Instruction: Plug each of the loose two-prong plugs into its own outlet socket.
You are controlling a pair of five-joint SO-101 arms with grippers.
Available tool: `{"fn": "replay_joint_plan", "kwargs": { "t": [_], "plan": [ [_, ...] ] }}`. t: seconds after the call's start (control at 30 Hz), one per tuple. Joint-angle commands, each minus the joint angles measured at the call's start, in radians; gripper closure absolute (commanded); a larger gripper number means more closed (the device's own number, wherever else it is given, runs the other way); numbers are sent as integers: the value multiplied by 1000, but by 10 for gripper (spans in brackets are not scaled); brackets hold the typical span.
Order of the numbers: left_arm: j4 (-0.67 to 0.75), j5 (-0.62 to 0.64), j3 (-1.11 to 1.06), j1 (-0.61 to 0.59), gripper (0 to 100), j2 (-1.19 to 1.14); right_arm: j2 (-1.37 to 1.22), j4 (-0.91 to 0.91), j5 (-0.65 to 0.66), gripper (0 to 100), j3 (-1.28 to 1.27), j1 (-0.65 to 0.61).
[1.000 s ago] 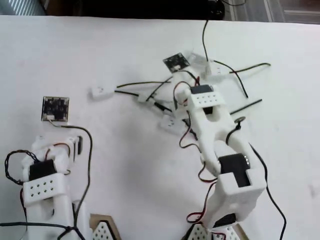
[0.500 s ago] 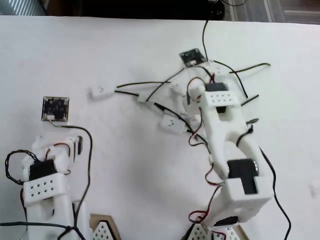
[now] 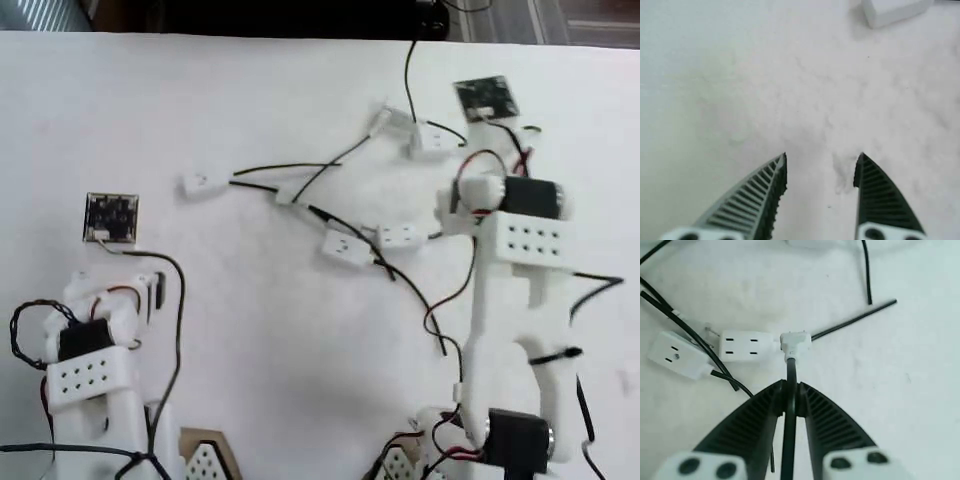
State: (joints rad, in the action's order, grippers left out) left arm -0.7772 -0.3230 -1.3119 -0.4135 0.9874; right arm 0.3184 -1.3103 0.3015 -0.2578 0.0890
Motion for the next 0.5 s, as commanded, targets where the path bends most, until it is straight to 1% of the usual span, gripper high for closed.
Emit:
{"fn": "replay_joint_plan", "kwargs": {
  "t": [0.0,0.03,0.1,0.2,0.3,0.37,0.4,0.47],
  "plan": [
    [17,3,2,-5,779,19,91,-82,5,981,17,111],
    [15,3,2,-5,779,19,97,-91,20,981,17,131],
    [15,3,2,-5,779,19,104,-119,91,981,17,157],
    [15,3,2,-5,779,19,82,-183,163,981,17,163],
    [14,3,2,-5,779,19,-7,-234,170,978,37,110],
    [14,3,2,-5,779,19,-102,-220,166,975,66,70],
    [14,3,2,-5,779,19,-150,-208,166,965,91,48],
    [14,3,2,-5,779,19,-248,-196,166,914,158,10]
  ]
}}
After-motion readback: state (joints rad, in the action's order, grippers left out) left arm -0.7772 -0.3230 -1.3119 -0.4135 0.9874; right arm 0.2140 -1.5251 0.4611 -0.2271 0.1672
